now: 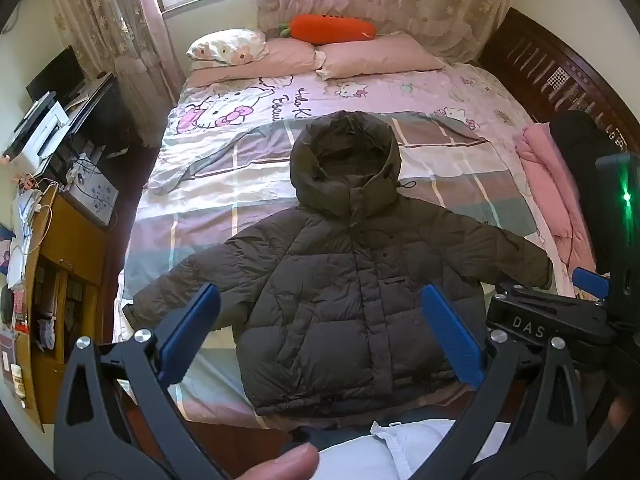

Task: Fold large clothes

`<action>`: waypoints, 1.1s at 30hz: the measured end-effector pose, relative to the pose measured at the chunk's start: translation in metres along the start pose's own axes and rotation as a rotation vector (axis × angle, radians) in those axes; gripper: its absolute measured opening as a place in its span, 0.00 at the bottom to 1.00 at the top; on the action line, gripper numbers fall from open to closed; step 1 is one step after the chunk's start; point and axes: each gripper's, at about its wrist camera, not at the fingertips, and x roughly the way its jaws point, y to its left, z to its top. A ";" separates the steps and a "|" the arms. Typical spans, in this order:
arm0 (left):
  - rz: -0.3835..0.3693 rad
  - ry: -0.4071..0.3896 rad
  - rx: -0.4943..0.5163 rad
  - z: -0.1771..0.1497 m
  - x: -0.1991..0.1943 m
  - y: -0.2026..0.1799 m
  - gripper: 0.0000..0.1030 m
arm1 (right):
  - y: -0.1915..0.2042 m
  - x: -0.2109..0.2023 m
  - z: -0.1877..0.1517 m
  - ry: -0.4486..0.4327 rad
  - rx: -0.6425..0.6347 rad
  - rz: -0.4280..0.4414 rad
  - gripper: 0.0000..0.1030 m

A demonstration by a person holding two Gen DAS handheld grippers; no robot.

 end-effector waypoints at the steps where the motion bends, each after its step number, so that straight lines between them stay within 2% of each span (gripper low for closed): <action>1: 0.000 0.000 0.000 0.000 0.000 0.000 0.98 | 0.000 0.000 0.000 0.000 0.000 0.000 0.99; 33: -0.006 -0.001 -0.005 0.000 0.000 0.000 0.98 | 0.004 0.000 0.001 -0.001 -0.003 -0.008 0.99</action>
